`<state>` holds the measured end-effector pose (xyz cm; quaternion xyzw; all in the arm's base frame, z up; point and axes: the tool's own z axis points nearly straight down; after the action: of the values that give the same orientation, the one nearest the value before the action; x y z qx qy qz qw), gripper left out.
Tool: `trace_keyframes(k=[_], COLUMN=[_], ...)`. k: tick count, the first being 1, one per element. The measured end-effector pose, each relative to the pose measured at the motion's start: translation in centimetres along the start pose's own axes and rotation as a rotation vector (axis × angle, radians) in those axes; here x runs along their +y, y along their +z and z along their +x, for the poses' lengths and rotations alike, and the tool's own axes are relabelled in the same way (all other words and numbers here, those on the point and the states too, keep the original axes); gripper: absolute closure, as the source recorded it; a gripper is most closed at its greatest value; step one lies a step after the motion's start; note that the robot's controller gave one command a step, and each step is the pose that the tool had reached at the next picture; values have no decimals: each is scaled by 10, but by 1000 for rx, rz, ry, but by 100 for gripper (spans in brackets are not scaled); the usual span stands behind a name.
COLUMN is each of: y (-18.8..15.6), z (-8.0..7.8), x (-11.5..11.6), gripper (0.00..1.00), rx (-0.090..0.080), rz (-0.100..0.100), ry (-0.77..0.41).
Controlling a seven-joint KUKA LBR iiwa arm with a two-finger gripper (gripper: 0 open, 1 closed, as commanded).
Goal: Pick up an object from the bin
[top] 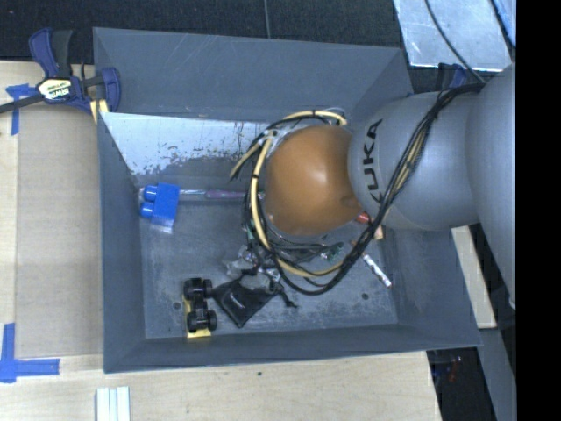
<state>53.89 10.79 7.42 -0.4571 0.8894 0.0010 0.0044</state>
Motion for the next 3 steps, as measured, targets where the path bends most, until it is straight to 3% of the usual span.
trace_keyframes(k=[3], y=[-19], z=[-1], x=[0], gripper=[100], rx=[-5], rz=[2], ry=[8])
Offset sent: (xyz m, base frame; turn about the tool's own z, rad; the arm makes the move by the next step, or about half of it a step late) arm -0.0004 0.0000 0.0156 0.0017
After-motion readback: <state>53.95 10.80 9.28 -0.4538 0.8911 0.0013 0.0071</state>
